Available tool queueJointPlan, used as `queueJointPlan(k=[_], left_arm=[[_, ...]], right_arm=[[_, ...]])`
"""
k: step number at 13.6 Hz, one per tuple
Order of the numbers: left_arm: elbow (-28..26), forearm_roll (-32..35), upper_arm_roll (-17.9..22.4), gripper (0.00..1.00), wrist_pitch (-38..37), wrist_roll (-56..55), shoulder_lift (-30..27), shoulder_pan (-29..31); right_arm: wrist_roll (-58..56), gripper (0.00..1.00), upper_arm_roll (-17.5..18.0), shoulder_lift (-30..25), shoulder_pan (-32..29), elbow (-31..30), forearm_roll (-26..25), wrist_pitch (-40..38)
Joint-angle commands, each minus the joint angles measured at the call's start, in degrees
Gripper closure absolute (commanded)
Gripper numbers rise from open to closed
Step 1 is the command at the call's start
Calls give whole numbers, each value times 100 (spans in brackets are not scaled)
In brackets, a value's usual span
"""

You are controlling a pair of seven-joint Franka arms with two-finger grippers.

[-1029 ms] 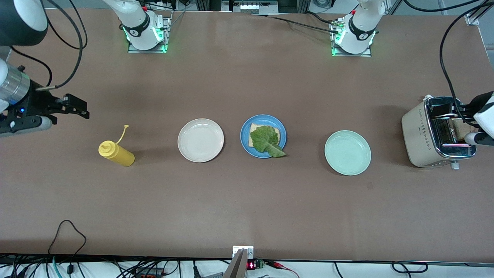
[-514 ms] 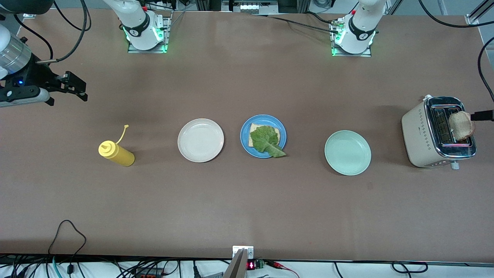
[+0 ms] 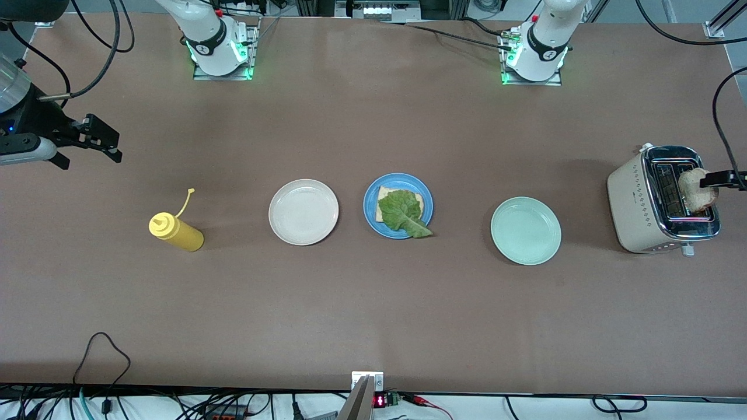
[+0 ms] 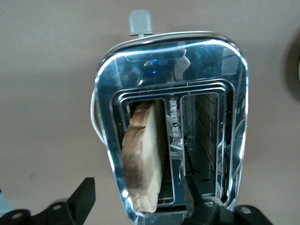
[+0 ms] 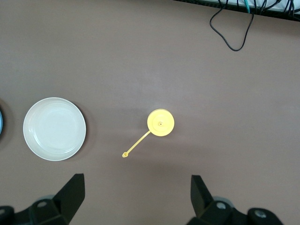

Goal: Make sandwich in blue plate with both arms
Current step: 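Withdraw the right gripper while the left gripper reaches the second toaster slice, then grasp the bread slice and lift it from the toaster with the left gripper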

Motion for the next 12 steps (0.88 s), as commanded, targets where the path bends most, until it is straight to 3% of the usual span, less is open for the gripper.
queueJointPlan(k=[1, 3, 6, 8, 9, 11, 12], left_arm=[[-496, 105, -107, 21, 407, 160, -246, 162], [-559, 105, -107, 33, 470, 292, -299, 171], [-787, 114, -107, 41, 706, 460, -299, 276], [-875, 114, -107, 71, 716, 521, -299, 276], [-867, 114, -107, 84, 681, 538, -299, 276], [-832, 114, -107, 99, 480, 530, -465, 259], [-779, 114, -107, 99, 375, 539, -475, 259]], right_arm=[[38, 0, 12, 64, -23, 170, 42, -83], [55, 0, 3, 29, -23, 170, 34, -118], [38, 0, -128, -24, 38, 170, 33, -215], [64, 0, -146, -33, 91, 170, 42, -224], [90, 0, -312, -33, 335, 161, 34, -233], [91, 0, -1110, -33, 1072, 170, 34, -233], [82, 0, -1174, -33, 1136, 170, 42, -233]])
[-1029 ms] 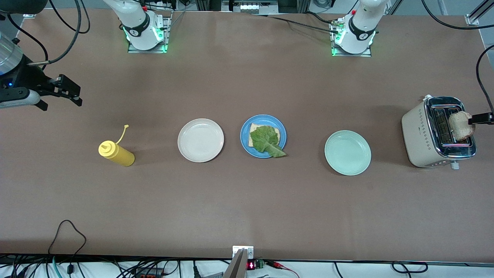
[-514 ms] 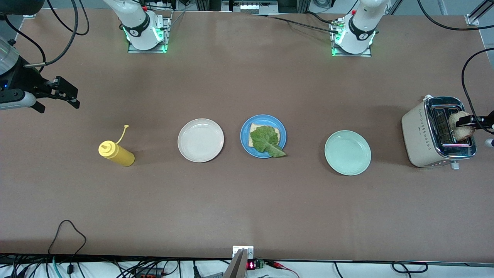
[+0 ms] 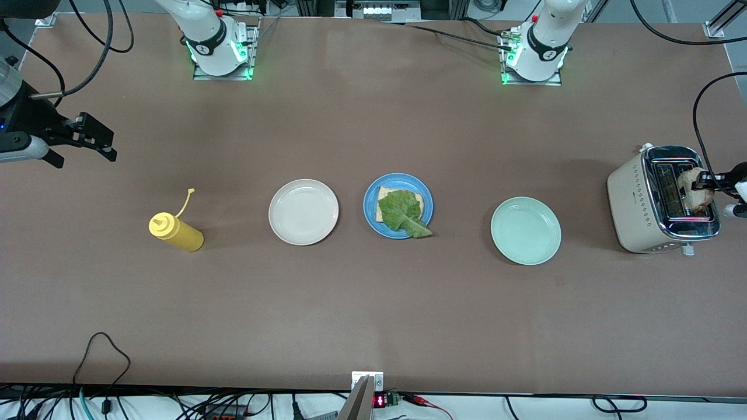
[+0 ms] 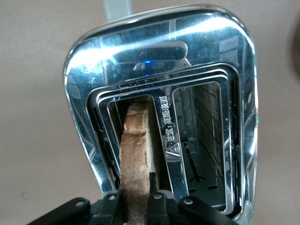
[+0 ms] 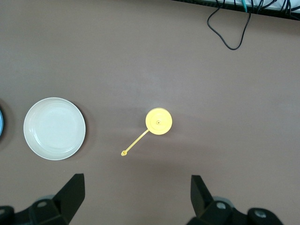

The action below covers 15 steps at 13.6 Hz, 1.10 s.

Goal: Make sandwich in blue plate with both arms
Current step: 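Grasp the bread slice and lift it from the toaster with the left gripper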

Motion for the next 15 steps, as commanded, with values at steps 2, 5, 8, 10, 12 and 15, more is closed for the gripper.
queueJointPlan(k=[2, 5, 8, 10, 12, 15], left_arm=[[-79, 113, -89, 99, -232, 122, -458, 95], [26, 113, -97, 99, -442, 139, -906, 86], [710, 113, -237, 99, -873, 559, -969, 51], [1027, 113, -492, 99, -908, 676, -969, 42], [1125, 113, -956, 99, -979, 597, -961, 42], [1073, 105, -1634, 99, -1031, 640, -821, -36]], right_arm=[[70, 0, -388, -32, 356, 84, 28, -120], [70, 0, -196, -41, 84, 75, 37, -120], [35, 0, -89, -41, -22, 75, 37, -120], [52, 0, -89, -49, 4, 75, 37, -120], [79, 0, -89, -76, 4, 75, 37, -129], [70, 0, -80, -85, 13, 84, 28, -181]])
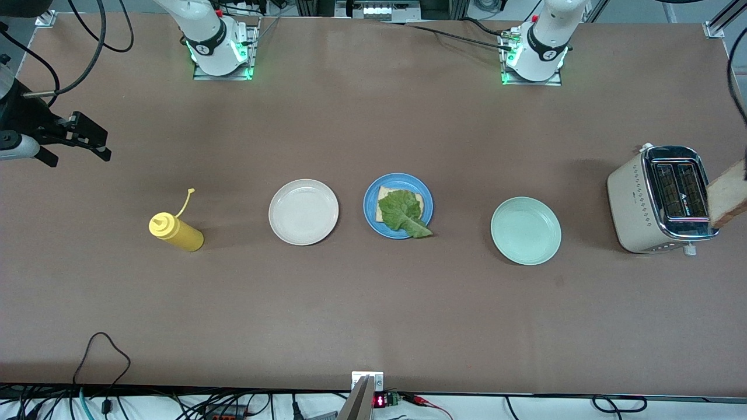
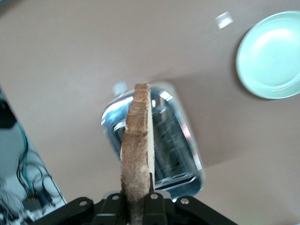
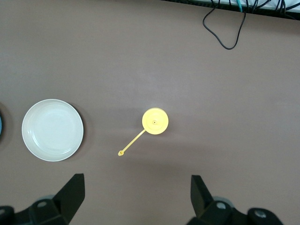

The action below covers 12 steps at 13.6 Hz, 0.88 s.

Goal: Make sandwich in blue plate with both arms
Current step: 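Grasp the bread slice and lift it from the toaster with the left gripper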

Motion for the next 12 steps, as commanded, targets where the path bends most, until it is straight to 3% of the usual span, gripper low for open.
queueJointPlan(k=[1, 5, 9, 12], left_arm=[[71, 105, -553, 99, -221, 110, 244, -116], [89, -140, -739, 99, -353, -38, 500, -1116], [71, -1342, -739, 99, -389, -1326, 815, -1872], [80, -2553, -739, 100, -301, -2199, 1499, -2304]], right_arm=[[191, 0, 72, -57, -86, 66, 28, -213], [508, 0, 90, -101, -60, 57, -77, -415], [456, 0, 90, -66, -43, 66, -313, -336], [465, 0, 160, -57, 28, 66, -456, -319]])
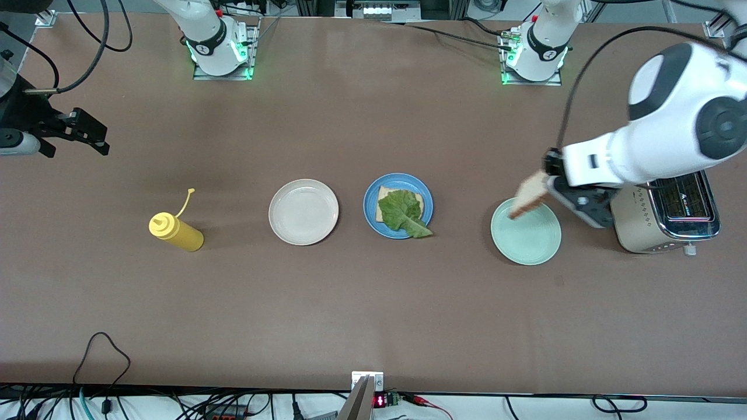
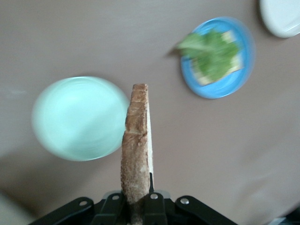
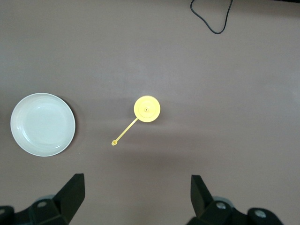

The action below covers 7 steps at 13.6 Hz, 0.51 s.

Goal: Make sandwich in blue plate with both arms
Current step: 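Lower the bread onto the lettuce on the blue plate with the left gripper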

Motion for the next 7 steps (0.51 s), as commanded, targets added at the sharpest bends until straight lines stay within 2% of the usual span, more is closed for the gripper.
queueJointPlan(k=[1, 4, 7], left_arm=[[136, -1088, -12, 100, 136, -416, 876, -154], [110, -2109, -4, 100, 724, -382, 1527, -276], [-144, -2498, -12, 100, 1979, -267, 1995, -626]], right_arm=[[69, 0, 57, 29, -6, 44, -75, -15], [78, 0, 48, 134, -32, 288, -48, -49], [122, 0, 22, 188, -67, 369, 5, -94]])
